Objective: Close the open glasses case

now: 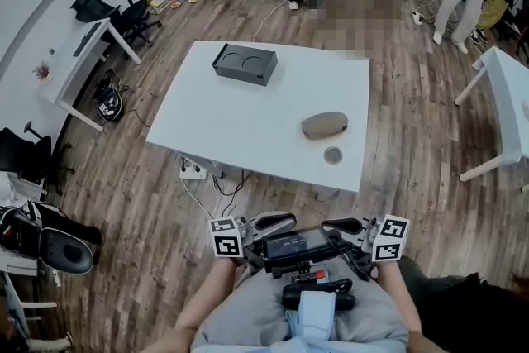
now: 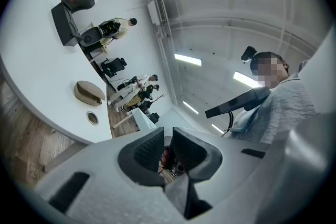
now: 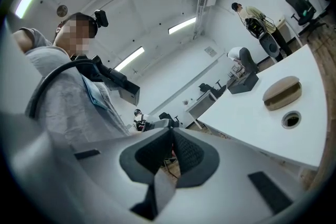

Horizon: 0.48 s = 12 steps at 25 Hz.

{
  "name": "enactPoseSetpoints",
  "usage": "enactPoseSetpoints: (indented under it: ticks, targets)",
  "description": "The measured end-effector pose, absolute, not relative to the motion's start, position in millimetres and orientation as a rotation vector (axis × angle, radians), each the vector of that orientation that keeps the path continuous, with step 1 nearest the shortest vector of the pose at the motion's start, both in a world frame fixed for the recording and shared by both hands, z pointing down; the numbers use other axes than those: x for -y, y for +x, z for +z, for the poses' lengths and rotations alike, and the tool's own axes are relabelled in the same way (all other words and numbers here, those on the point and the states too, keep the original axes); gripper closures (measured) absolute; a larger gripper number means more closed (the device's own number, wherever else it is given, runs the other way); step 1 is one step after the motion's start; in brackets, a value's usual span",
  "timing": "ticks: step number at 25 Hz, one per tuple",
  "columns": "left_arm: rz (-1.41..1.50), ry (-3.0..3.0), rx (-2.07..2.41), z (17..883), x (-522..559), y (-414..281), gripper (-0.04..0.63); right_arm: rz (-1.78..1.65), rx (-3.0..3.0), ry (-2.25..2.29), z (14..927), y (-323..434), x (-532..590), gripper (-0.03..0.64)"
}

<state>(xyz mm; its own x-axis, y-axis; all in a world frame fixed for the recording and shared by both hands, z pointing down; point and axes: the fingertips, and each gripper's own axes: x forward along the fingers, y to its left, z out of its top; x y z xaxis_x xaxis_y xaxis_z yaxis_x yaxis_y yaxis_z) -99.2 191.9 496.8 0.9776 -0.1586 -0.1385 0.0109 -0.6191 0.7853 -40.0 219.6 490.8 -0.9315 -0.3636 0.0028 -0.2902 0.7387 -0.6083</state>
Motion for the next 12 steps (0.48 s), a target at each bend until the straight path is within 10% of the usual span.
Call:
enactPoseSetpoints:
  ticks: [12]
  targets:
    - [-0.2, 2.218, 0.061, 500.3, -193.2, -78.7, 0.54, -0.963, -2.777, -0.565, 495.4, -21.6, -216.4, 0.578]
